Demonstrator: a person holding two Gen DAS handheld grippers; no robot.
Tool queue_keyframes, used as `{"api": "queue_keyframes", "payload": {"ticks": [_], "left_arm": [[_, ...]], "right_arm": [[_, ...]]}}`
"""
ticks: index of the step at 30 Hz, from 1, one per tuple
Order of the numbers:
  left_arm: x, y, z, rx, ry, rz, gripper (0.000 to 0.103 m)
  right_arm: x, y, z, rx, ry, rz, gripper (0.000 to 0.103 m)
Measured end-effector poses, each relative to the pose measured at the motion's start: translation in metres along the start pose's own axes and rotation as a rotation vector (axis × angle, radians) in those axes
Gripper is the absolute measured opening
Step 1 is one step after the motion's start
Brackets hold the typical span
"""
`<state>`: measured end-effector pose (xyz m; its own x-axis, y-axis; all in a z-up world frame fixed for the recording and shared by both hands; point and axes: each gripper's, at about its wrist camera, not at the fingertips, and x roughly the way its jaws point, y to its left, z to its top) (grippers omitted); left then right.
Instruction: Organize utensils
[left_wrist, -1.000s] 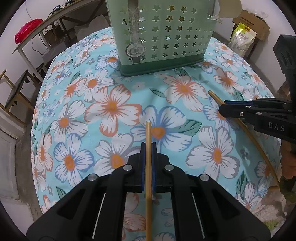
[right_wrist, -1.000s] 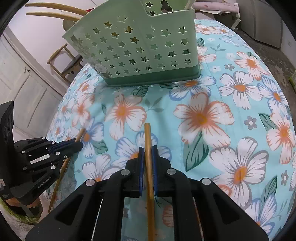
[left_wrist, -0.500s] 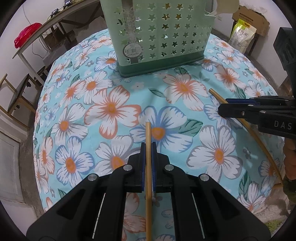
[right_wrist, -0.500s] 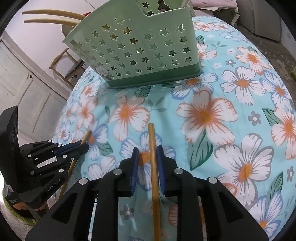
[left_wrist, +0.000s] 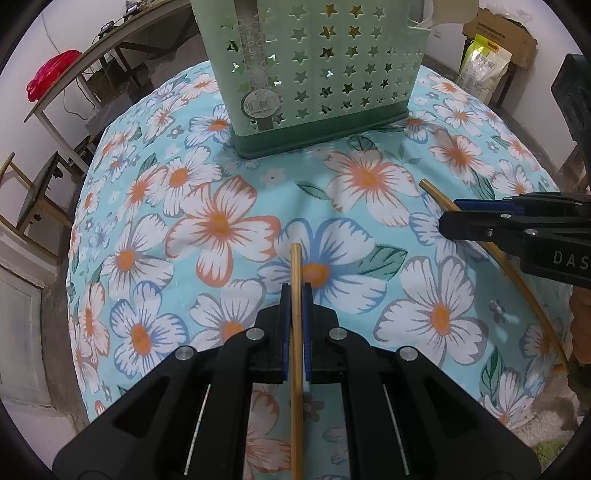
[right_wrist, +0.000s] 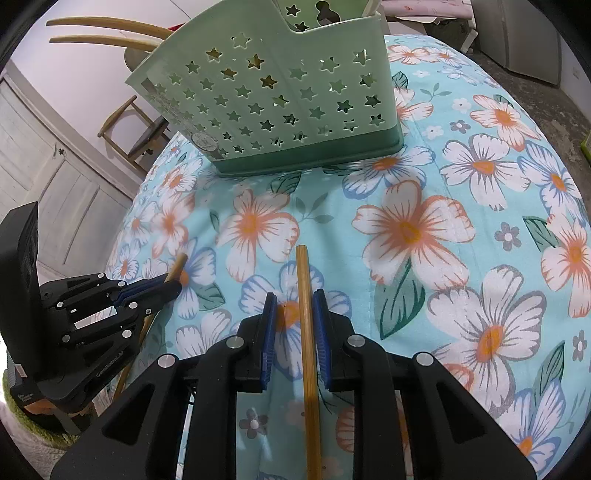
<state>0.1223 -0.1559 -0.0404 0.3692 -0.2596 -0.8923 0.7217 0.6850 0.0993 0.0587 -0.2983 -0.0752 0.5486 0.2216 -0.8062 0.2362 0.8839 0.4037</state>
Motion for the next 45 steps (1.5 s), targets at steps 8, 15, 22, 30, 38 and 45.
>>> {"api": "queue_keyframes", "payload": {"ticks": [8,15,22,30,38,45], "left_arm": [[0.003,-0.001,0.004,0.007,-0.001,0.007,0.004],[0.007,-0.002,0.010,0.013,-0.012,0.007,0.004],[0.009,0.001,0.015,-0.003,-0.026,-0.016,0.004],[-0.029,0.034,0.023,-0.116,-0.114,-0.121,0.004],[-0.069,0.063,0.027,-0.229,-0.182,-0.247,0.004],[-0.106,0.074,0.036,-0.258,-0.256,-0.348,0.004]], "right_arm": [[0.000,0.000,0.000,0.002,-0.001,0.003,0.020],[-0.001,-0.001,0.000,0.004,-0.006,0.010,0.020],[-0.001,-0.002,-0.001,0.009,-0.012,0.014,0.020],[-0.002,-0.001,-0.001,0.004,-0.015,0.009,0.020],[-0.001,0.001,-0.002,-0.005,-0.019,0.004,0.020],[-0.001,0.001,-0.002,-0.004,-0.019,0.006,0.019]]}}
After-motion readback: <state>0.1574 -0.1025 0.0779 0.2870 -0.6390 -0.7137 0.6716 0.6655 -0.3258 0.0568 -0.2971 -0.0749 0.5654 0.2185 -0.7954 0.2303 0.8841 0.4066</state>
